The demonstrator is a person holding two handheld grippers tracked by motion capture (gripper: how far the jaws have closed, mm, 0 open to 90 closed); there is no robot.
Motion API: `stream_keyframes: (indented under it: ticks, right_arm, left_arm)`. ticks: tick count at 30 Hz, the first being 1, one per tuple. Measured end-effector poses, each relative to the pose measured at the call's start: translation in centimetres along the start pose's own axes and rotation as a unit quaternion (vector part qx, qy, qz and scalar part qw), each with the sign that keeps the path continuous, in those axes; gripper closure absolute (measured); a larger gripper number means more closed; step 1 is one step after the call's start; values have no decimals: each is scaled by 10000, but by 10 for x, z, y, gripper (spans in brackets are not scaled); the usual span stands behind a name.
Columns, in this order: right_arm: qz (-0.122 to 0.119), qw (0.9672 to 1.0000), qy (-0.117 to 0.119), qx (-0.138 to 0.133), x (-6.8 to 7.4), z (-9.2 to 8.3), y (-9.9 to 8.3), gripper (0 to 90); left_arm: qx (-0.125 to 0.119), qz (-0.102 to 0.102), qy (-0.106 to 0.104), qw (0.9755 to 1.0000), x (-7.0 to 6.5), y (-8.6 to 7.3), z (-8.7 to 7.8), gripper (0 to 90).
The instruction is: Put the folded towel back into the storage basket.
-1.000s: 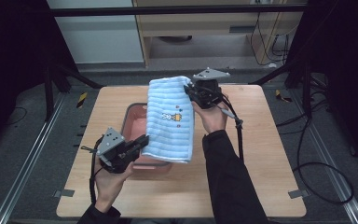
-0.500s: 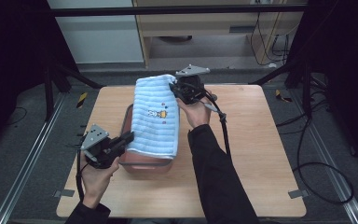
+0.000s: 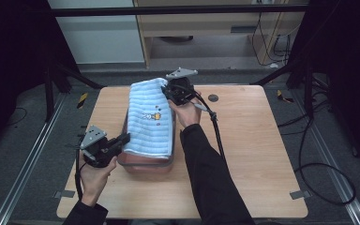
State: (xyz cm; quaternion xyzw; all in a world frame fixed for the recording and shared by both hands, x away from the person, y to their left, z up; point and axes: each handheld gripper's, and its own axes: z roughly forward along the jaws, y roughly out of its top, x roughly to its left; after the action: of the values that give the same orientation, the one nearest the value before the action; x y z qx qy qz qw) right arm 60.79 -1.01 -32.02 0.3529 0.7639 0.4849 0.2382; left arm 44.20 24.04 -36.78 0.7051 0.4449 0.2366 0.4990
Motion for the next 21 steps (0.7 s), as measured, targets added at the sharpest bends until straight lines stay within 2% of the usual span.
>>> stream_keyframes:
  ticks: [11, 21]
  right_arm:
    - [34, 9997, 16, 250, 0, 25, -19, 835]
    - [78, 9991, 34, 427, -2, 35, -36, 834]
  left_arm:
    - [278, 5, 130, 9995, 11, -14, 16, 860]
    - [539, 73, 189, 9983, 12, -26, 25, 859]
